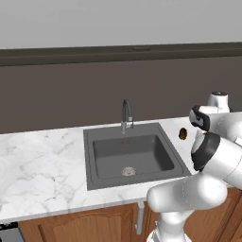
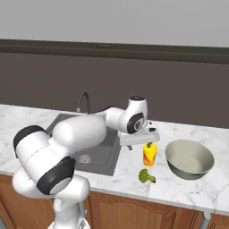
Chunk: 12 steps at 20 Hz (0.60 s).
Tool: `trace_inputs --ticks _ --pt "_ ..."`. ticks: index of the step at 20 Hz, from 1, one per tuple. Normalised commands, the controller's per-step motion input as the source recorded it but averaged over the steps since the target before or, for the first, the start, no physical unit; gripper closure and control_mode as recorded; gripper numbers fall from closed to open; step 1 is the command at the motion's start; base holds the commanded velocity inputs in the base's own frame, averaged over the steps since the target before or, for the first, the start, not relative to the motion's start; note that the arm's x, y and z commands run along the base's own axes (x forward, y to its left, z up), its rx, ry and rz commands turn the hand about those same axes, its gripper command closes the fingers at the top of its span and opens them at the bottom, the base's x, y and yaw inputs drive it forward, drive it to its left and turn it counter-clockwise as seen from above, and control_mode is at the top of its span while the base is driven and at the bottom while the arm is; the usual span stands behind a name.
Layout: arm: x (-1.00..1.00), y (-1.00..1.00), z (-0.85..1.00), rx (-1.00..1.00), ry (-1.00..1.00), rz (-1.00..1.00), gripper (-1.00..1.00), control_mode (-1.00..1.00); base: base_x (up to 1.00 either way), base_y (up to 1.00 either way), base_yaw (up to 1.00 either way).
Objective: Remove the broccoli and sweet potato from the sink. Then move the bowl and cup from the counter to the sink for washing.
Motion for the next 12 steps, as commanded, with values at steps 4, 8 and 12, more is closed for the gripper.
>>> trace_inputs --ticks 4,8,12 --pt "0.1 -0.1 -0.06 0.0 0.05 0.0 -1.0 -1.0 0.0 0.0 0.0" --pt "0.09 -0.1 -0.05 0.0 0.03 0.0 -1.0 -1.0 0.0 0.0 0.0" --pt "0.07 -0.06 -0.07 0.0 0.02 0.0 -1.0 -1.0 0.0 0.0 0.0"
